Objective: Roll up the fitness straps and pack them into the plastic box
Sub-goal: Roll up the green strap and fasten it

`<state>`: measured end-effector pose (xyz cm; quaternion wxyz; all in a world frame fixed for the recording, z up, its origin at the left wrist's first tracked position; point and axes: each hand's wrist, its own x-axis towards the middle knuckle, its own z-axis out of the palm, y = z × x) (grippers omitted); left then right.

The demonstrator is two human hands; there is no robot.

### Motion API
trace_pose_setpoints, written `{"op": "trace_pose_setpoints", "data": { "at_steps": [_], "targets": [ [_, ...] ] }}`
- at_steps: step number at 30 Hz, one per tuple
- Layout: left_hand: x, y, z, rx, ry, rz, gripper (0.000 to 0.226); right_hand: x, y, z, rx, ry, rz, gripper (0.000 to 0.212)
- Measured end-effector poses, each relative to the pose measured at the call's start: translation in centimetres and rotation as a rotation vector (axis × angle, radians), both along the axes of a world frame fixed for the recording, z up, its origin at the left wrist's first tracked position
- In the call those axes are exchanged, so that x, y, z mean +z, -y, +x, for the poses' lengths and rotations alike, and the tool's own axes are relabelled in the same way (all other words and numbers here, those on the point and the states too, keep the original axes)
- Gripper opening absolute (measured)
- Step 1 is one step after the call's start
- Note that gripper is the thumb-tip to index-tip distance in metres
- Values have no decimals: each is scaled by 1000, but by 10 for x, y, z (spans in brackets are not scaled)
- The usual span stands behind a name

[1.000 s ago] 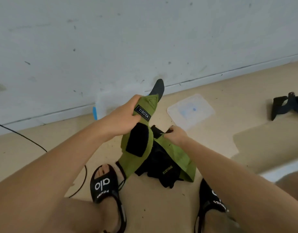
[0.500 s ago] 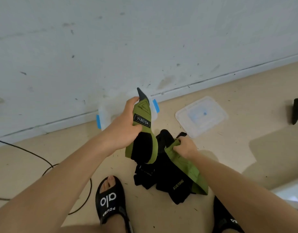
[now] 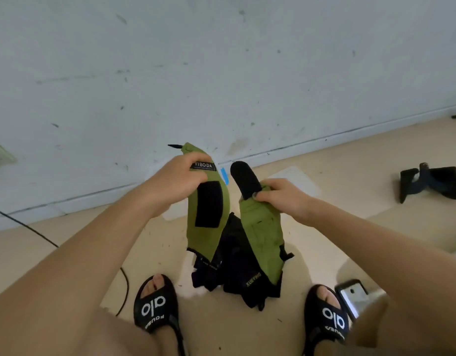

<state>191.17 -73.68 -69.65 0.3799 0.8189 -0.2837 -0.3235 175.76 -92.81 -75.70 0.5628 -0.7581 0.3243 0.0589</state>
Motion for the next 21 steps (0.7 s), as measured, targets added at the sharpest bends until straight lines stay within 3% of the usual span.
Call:
{"op": "trace_pose_setpoints", "data": {
  "at_steps": [4, 8, 9, 14, 16, 21],
  "targets": [
    [6, -5, -7, 50, 22, -55, 49, 41, -22, -2, -44, 141, -122, 17],
    [9, 3, -15, 126, -36, -114, 20, 59, -41, 5, -11, 238, -287, 16],
    [10, 7, -18, 120, -64, -117, 22, 58, -44, 6, 3, 265, -328, 16],
    [15, 22, -15, 90, -115, -132, 89, 57, -54, 23, 147, 376, -640, 6],
    [19, 26, -13, 101, -104, -154, 98, 58, -53, 29, 206, 403, -751, 4],
    [17, 35, -8, 140, -134, -129, 56, 54, -44, 37, 258, 366, -792, 10]
  ]
}}
